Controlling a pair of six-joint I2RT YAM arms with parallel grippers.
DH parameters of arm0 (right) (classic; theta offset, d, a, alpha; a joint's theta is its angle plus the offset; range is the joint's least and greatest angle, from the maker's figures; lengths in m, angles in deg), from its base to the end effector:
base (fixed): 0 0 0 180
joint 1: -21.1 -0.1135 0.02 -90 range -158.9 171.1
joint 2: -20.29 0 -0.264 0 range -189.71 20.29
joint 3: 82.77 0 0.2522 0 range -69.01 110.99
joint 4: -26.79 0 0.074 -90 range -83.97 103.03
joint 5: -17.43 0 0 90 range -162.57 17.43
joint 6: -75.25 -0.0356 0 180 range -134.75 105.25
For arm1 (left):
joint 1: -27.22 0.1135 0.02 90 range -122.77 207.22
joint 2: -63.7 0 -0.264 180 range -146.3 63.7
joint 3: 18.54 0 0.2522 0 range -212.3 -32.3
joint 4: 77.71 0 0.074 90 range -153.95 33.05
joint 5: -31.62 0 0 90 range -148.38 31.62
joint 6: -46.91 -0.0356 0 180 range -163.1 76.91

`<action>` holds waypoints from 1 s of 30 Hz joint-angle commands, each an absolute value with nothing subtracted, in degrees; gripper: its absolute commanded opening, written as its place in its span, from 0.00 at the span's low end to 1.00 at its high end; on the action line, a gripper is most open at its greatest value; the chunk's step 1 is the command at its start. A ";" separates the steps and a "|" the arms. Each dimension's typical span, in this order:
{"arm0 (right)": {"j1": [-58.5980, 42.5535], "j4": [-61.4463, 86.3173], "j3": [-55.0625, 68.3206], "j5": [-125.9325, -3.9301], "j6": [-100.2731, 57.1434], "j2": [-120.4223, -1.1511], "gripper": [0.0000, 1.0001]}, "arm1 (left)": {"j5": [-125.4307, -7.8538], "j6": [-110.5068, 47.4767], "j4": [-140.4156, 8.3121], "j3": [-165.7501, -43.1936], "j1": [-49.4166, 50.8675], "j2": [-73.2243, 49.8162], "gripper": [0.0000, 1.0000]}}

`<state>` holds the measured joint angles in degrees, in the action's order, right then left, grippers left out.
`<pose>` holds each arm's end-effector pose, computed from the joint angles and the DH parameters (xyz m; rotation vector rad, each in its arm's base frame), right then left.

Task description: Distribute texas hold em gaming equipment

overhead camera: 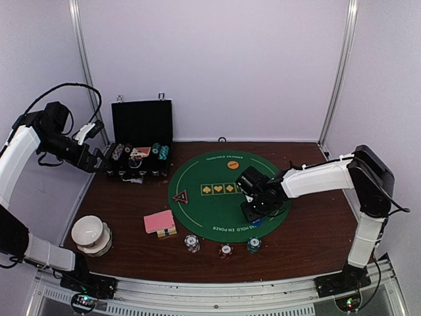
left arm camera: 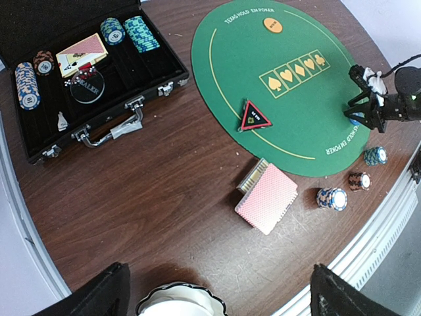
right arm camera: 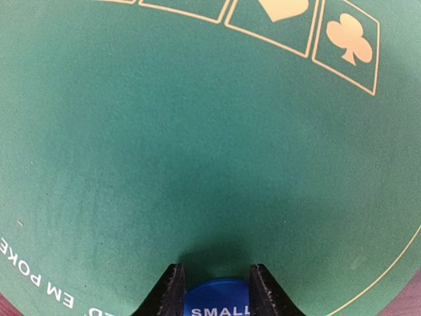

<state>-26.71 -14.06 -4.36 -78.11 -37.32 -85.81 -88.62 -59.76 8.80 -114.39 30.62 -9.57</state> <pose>0.2420 0.2619 0.1481 -0.5813 2.7127 0.1933 0.2236 -0.0047 0.3691 0.4530 2.5138 -0.5754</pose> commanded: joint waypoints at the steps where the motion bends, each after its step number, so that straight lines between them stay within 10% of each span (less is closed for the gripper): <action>1: -27.37 -19.47 -5.25 -76.99 -36.80 -80.64 0.39 | -89.41 -60.58 8.70 -114.39 30.92 -8.71 0.98; 14: -34.22 -33.90 -3.72 -70.21 -35.95 -67.49 0.74 | -88.98 -60.41 8.74 -114.83 30.92 -8.72 0.98; 30: -39.80 -31.39 -5.50 -69.42 -36.65 -74.19 0.72 | -88.99 -60.32 9.17 -115.78 30.92 -8.67 0.98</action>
<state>-39.43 -32.42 -4.78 -67.47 -36.20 -73.13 -88.60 -59.74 8.85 -114.39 30.62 -9.57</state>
